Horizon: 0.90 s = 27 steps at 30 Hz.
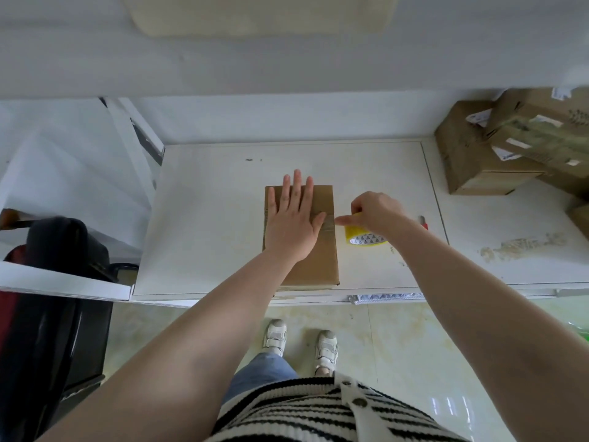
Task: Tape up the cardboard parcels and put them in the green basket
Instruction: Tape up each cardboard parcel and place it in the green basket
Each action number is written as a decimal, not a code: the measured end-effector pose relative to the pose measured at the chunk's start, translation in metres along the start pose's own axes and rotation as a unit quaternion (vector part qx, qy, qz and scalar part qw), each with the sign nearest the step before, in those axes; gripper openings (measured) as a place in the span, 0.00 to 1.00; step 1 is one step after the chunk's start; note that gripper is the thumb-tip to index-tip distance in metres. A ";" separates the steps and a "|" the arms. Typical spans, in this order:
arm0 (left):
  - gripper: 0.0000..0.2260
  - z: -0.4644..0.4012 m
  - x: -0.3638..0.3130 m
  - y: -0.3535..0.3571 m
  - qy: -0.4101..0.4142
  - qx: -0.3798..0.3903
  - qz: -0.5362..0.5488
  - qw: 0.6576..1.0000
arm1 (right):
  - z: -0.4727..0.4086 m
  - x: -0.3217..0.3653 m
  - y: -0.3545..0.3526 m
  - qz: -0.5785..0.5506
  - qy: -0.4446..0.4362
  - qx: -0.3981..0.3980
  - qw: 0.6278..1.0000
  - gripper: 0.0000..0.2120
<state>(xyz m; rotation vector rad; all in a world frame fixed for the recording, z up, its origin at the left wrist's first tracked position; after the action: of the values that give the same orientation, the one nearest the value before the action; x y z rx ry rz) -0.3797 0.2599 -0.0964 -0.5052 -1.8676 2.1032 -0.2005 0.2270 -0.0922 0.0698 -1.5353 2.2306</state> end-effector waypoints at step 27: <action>0.42 0.003 -0.010 0.009 -0.072 0.102 0.047 0.991 | 0.007 -0.036 0.011 -0.038 -0.069 0.019 0.997 0.28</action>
<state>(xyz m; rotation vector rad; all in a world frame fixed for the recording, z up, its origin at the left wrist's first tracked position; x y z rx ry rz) -0.3714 0.2521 -0.1042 -0.4110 -1.7048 2.4177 -0.1738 0.2060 -0.1094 0.2942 -1.5333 2.2356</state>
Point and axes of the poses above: each hand's wrist, its own z-axis away from the middle knuckle, its own y-axis out of the palm, x = y × z, the point moved 5 cm from there along -z, towards the middle knuckle, and after that the axes turned 7 degrees about -y, right-handed, at the moved point
